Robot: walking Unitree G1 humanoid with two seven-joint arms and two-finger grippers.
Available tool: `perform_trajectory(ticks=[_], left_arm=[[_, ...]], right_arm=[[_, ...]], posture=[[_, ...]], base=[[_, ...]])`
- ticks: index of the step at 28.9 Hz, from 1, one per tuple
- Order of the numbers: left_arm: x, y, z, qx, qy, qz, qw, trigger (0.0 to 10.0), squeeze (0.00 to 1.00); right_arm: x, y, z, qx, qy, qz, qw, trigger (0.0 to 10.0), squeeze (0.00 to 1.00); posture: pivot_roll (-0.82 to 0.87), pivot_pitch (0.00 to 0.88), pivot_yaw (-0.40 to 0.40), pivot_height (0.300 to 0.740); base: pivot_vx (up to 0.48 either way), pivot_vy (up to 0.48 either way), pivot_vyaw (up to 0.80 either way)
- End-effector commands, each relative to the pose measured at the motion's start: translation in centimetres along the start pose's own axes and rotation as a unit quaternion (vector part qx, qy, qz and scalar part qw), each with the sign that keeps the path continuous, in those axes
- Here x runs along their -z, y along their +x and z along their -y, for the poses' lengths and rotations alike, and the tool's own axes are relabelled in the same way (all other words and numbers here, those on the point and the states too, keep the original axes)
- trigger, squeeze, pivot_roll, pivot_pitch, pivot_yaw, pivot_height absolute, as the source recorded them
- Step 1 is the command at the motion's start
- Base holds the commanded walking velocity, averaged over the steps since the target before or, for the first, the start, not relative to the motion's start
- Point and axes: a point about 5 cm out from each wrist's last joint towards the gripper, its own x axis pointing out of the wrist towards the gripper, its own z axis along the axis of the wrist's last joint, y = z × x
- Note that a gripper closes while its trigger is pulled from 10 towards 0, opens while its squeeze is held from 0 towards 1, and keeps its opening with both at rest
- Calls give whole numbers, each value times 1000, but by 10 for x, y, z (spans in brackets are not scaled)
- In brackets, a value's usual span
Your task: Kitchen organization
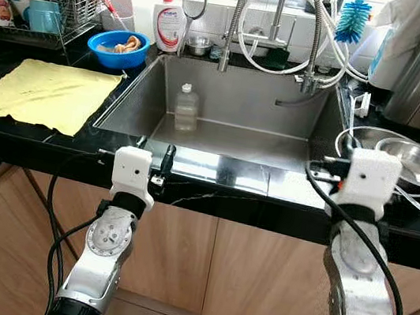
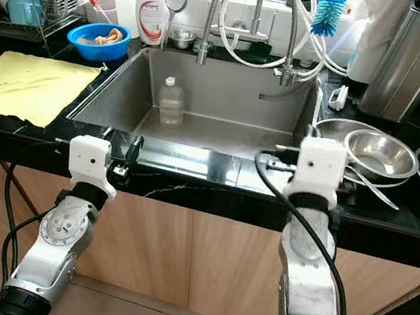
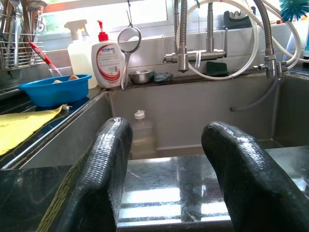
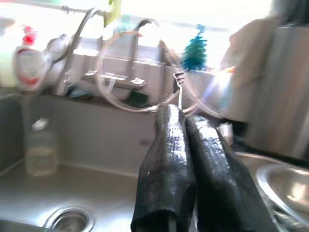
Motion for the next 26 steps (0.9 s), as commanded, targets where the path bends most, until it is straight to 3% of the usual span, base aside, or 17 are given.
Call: perform_trajectory(ticks=[1, 7, 10, 14, 18, 26], left_arm=[[2, 0, -1, -2, 7, -6, 1000, 10000, 0], [2, 2, -2, -5, 7, -5, 1000, 10000, 0], [2, 3, -1, -6, 7, -4, 1000, 10000, 0], [2, 3, -1, -7, 7, -3, 1000, 10000, 0], [2, 3, -3, -10, 8, -3, 1000, 10000, 0], [2, 2, -4, -12, 10, -3, 1000, 10000, 0]], right_arm=[[9, 4, -5, -29, 8, -31, 999, 10000, 0], [16, 35, -13, -122, 1, -82, 989, 10000, 0], [19, 51, -15, -133, 46, -117, 983, 10000, 0], [21, 57, -24, -165, 30, -132, 977, 10000, 0], [39, 59, -34, -193, 16, -171, 966, 10000, 0], [49, 62, -31, -183, 20, -201, 962, 10000, 0]], posture=[[-145, 0, 43, 740], [-148, 0, 42, 740], [-140, 0, 41, 740], [-139, 0, 39, 740], [-127, 0, 34, 740], [-127, 0, 35, 740]], base=[[0, 0, 0], [0, 0, 0], [0, 0, 0], [0, 0, 0], [0, 0, 0], [0, 0, 0]])
